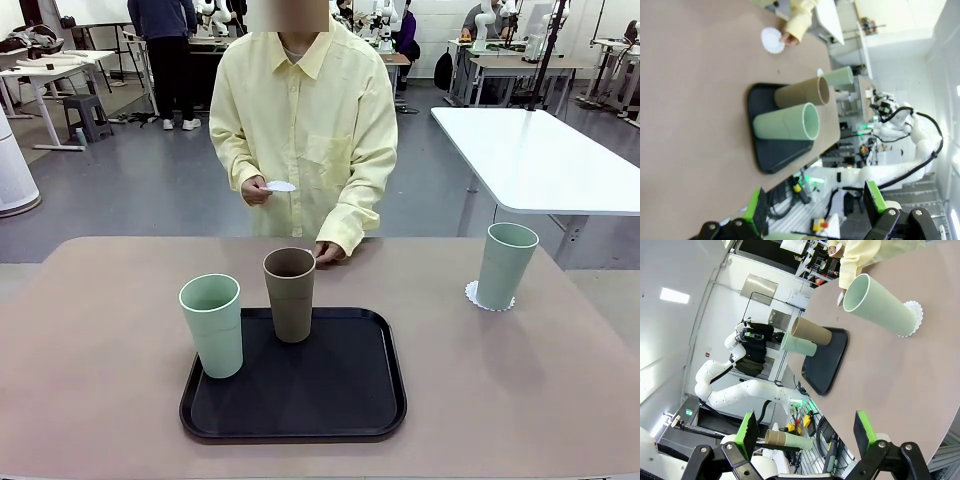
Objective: Place coasters on the table and set cups on them.
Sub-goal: Take one Reusable plastic cup from the Flat Tray and place it on a coaster set by the human.
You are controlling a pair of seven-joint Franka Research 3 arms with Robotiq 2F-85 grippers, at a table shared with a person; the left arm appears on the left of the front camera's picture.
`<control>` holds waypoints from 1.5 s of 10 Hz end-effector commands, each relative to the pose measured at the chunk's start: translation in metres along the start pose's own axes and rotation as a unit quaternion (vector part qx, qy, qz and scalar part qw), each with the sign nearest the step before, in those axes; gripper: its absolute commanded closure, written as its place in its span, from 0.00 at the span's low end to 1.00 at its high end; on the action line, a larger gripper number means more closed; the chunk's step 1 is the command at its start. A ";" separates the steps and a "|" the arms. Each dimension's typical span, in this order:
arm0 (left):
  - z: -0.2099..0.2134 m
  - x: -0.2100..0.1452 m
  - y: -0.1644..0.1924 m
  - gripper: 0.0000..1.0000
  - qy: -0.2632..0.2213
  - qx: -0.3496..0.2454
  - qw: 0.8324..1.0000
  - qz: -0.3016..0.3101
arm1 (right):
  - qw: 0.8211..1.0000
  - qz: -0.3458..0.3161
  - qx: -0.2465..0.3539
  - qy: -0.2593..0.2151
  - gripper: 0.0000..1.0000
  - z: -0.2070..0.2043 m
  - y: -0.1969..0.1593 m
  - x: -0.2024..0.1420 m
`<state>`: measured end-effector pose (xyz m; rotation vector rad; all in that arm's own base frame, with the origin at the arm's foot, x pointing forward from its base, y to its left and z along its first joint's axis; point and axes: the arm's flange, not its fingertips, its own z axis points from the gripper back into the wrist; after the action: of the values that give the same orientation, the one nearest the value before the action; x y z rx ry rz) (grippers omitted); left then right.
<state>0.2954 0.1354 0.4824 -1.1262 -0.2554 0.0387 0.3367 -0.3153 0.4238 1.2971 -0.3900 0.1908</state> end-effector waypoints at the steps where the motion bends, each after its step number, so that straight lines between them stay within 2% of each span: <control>1: 0.000 0.001 0.000 0.00 -0.003 -0.008 1.000 -0.005 | 1.000 0.000 -0.001 -0.001 0.00 0.000 0.000 0.000; 15: 0.000 0.001 0.000 0.00 -0.003 -0.008 1.000 -0.005 | 1.000 0.000 -0.001 -0.001 0.00 0.000 0.000 0.000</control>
<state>0.2954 0.1354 0.4824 -1.1262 -0.2554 0.0387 0.3368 -0.3152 0.4238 1.2972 -0.3899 0.1910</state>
